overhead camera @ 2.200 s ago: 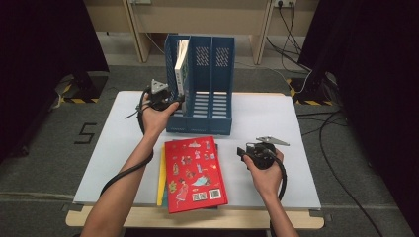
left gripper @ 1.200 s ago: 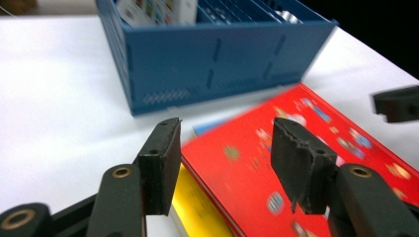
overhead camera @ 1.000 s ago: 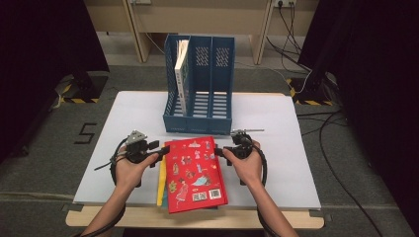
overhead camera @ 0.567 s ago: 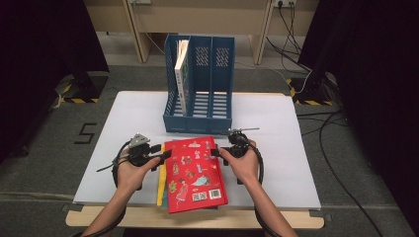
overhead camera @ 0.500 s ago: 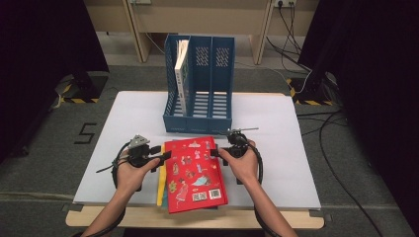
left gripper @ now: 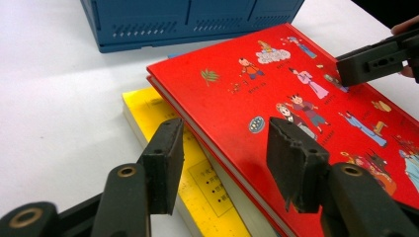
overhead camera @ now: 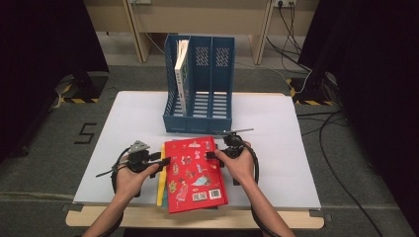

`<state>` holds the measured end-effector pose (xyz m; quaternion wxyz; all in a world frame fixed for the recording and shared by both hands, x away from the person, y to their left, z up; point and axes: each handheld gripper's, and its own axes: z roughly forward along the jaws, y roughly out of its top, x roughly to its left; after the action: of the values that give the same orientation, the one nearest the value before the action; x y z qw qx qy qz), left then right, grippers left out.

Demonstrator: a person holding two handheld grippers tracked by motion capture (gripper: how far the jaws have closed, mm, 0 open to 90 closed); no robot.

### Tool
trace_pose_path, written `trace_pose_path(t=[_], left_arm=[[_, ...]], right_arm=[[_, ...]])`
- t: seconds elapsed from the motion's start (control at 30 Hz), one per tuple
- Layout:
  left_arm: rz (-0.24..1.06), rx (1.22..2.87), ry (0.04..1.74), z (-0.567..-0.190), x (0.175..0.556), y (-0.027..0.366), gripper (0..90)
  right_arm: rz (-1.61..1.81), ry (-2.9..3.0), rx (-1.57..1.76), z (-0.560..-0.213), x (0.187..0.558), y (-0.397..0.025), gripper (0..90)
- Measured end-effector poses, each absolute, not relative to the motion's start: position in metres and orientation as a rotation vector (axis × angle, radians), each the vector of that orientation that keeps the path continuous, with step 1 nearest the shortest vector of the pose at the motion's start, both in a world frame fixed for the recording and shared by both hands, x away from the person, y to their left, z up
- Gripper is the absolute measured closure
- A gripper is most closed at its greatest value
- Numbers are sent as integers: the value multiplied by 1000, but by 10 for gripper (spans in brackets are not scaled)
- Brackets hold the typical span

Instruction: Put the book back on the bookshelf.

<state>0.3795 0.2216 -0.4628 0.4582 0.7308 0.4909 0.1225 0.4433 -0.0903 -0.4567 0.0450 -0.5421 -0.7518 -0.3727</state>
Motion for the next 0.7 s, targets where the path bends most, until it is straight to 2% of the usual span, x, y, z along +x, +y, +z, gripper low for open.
trace_pose_path(t=[0.33, 0.7], left_arm=[[276, 1817, 1202, -465, 382, 215, 565], [290, 1844, 1181, -464, 387, 207, 566]], right_arm=[[-1124, -2298, -1652, -456, 441, -91, 482], [-1112, -2292, -1665, -453, 440, -97, 481]])
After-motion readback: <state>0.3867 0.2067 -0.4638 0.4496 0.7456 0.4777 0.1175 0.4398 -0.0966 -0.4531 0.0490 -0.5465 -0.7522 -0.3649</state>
